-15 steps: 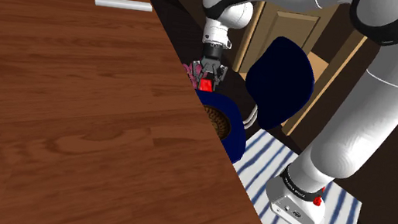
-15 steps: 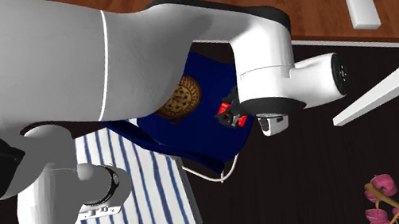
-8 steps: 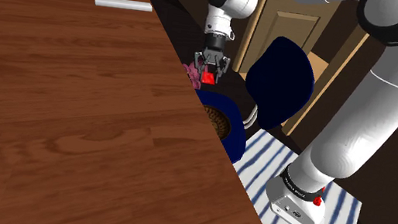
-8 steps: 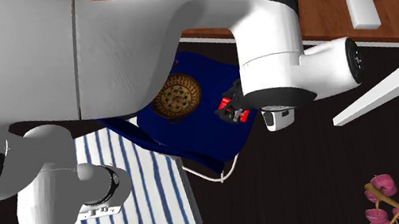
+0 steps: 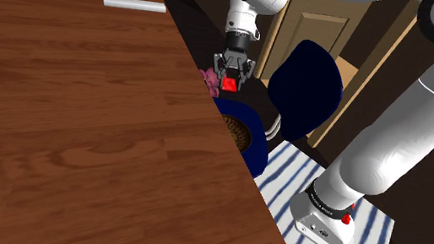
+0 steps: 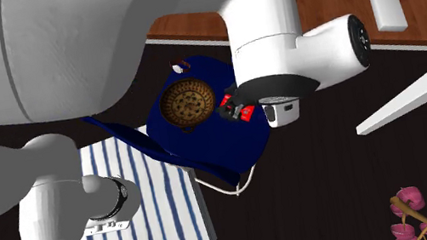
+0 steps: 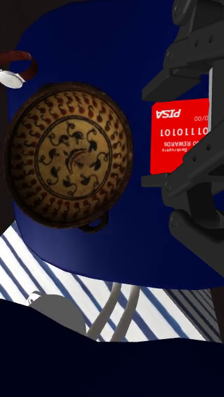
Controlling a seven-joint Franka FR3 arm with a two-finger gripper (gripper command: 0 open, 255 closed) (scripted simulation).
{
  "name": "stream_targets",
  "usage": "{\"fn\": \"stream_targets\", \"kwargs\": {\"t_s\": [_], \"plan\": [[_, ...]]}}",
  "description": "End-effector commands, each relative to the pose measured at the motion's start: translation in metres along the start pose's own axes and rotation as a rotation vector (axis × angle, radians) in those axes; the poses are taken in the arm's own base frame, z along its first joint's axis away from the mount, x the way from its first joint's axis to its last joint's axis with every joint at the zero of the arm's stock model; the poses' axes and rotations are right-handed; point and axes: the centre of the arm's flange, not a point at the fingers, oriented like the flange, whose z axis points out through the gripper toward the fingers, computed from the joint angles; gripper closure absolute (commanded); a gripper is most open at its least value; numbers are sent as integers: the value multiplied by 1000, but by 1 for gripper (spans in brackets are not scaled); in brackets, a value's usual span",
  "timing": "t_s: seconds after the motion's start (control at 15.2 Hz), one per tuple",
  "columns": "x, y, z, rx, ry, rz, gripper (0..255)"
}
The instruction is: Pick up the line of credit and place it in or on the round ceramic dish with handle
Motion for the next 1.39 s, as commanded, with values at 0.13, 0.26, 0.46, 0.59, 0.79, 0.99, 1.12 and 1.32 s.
{"fn": "stream_targets", "kwargs": {"t_s": [0.13, 0.26, 0.46, 0.59, 0.79, 0.99, 1.12, 1.32], "plan": [[-45, 0, 26, 0, 0, 1, 255], [-68, 0, 39, 0, 0, 1, 255], [-102, 0, 59, 0, 0, 1, 255], [-125, 0, 73, 0, 0, 1, 255], [-131, -1, 88, 0, 0, 1, 255], [-122, 0, 102, 0, 0, 1, 255], [-116, 0, 110, 0, 0, 1, 255], [-107, 0, 124, 0, 0, 1, 255]]}}
